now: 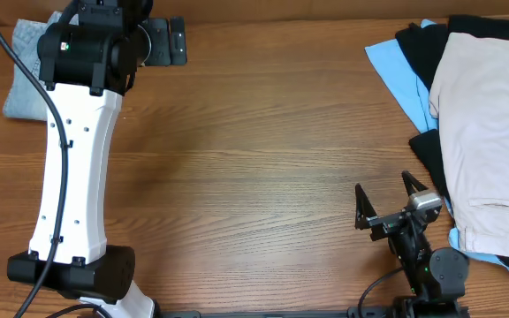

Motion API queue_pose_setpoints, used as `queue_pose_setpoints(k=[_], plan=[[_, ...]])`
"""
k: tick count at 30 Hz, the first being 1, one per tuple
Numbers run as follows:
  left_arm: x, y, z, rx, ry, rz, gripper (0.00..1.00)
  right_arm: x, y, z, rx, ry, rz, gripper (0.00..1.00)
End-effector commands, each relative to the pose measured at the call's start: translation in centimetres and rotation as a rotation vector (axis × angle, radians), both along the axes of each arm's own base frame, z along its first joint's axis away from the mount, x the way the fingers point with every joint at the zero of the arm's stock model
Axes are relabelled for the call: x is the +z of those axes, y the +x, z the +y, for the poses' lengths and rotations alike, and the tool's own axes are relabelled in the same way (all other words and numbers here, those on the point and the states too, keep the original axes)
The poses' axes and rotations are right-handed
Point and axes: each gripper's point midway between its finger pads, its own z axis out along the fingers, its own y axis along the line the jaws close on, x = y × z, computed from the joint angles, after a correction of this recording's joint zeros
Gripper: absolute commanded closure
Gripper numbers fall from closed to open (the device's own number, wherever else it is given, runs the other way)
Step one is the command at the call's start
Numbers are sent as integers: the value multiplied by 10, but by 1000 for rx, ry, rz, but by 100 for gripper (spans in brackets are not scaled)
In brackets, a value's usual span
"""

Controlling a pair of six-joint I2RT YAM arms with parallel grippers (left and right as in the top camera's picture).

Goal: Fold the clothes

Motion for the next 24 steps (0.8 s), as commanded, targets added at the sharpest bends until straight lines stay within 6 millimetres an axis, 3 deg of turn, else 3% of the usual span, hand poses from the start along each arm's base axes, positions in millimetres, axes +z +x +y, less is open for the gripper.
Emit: queue_pose_setpoints(k=[1, 24], plan=[[-3, 2, -2, 2, -10, 4, 0, -2, -2, -2, -11, 1, -11, 0], [-3, 2, -2, 3, -10, 4, 0, 0, -4, -2, -11, 1, -21, 0]])
